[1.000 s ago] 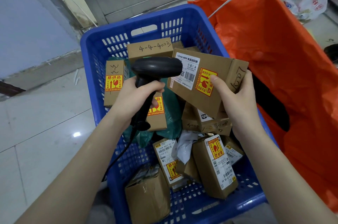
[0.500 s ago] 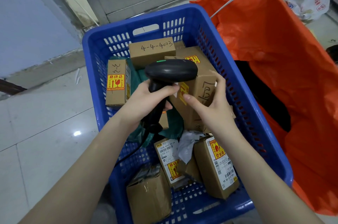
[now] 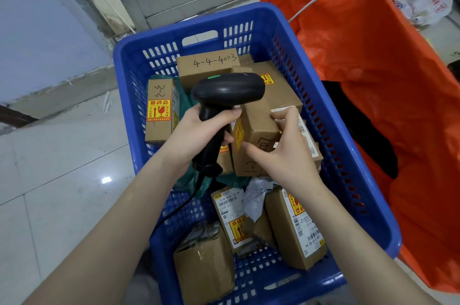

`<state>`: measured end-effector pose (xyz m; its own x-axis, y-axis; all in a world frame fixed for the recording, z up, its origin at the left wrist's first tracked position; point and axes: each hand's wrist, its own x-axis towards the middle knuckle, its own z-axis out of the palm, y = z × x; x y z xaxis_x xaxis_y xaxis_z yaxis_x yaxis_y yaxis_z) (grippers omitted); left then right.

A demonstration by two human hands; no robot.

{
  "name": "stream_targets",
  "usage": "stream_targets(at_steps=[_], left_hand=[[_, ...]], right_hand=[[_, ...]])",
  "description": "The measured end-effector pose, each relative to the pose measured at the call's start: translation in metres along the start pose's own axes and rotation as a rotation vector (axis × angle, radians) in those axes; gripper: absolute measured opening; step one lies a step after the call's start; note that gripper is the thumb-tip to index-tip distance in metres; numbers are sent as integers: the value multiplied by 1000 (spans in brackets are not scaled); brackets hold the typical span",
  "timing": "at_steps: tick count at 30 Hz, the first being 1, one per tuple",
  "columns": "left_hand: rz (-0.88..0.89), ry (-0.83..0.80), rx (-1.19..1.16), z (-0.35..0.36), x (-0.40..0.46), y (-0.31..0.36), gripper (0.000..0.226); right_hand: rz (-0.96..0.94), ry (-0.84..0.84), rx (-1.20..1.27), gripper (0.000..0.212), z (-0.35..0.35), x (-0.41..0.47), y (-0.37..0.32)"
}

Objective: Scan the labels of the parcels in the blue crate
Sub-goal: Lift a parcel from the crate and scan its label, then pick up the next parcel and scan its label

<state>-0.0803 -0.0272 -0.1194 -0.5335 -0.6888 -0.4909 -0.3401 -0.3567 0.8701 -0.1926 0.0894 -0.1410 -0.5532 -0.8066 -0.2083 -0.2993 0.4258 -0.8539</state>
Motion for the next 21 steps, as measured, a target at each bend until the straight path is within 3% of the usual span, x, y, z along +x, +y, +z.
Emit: stream_targets(at_steps=[7, 21], left_hand=[[4, 44, 40, -4, 6, -6, 38], [4, 45, 63, -6, 10, -11, 38]], right_hand=[[23, -21, -286, 55, 6, -2, 12], [-30, -196, -464, 53, 19, -6, 23]])
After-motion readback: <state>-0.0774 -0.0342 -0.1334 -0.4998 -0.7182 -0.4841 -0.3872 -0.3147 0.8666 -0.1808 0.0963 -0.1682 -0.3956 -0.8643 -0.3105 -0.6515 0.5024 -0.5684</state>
